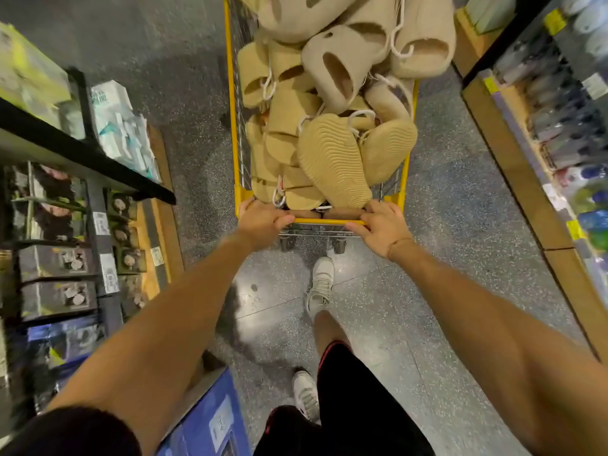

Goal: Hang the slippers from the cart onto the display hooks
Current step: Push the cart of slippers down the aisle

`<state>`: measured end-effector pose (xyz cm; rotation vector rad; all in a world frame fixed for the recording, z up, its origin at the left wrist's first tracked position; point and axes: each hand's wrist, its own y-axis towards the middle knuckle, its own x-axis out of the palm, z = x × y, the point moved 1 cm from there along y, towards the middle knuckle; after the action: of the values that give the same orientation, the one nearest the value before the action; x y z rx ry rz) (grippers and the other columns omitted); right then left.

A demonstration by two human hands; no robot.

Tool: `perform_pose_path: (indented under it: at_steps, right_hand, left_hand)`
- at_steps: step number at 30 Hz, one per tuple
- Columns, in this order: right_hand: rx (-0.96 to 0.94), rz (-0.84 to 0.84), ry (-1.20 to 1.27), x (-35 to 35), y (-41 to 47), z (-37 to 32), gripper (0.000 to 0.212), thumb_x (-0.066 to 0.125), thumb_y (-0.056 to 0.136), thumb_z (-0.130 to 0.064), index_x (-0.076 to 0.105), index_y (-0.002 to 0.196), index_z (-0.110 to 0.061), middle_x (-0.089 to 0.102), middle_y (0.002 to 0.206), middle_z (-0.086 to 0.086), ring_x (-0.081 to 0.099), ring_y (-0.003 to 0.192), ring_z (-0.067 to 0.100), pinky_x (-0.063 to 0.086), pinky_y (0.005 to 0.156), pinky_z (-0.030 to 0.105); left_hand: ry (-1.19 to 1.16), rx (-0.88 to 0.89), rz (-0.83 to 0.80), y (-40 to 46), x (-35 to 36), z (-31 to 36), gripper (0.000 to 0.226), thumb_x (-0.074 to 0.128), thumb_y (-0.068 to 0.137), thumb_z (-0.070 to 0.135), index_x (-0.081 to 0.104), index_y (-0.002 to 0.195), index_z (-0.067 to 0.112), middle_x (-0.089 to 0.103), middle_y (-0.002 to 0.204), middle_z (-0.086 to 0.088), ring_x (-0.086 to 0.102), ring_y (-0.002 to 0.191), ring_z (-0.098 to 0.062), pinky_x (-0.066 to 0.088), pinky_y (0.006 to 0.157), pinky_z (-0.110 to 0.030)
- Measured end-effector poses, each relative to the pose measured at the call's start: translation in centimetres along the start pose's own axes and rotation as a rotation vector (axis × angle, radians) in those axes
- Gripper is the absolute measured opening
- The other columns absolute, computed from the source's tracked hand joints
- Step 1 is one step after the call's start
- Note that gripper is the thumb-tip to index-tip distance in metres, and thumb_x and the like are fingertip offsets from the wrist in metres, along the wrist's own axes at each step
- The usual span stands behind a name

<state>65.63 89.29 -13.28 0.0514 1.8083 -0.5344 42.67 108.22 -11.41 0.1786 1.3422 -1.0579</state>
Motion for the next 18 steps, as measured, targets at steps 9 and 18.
perform_pose_path:
  at_steps: [9, 18]
  right_hand:
    - [0.123, -0.025, 0.104, -9.2, 20.3, 4.8, 0.093, 0.009, 0.078, -0.079, 0.076, 0.102, -0.019, 0.050, 0.109, 0.003, 0.047, 0.109, 0.029, 0.023, 0.104, 0.037]
    - [0.222, 0.006, 0.110, -16.7, 38.5, 9.1, 0.088, 0.008, 0.082, -0.075, 0.070, 0.122, -0.026, 0.049, 0.108, 0.002, 0.049, 0.108, 0.026, 0.026, 0.105, 0.039]
  left_hand:
    - [0.149, -0.068, 0.016, 20.5, -12.0, -1.4, 0.047, 0.028, 0.104, 0.056, 0.070, 0.111, 0.035, 0.068, 0.107, -0.001, 0.054, 0.115, -0.028, 0.020, 0.117, -0.047]
    - [0.111, 0.024, -0.026, 39.7, -24.4, -3.2, 0.045, 0.026, 0.106, 0.053, 0.063, 0.130, 0.044, 0.063, 0.119, -0.011, 0.045, 0.127, -0.030, 0.008, 0.124, -0.046]
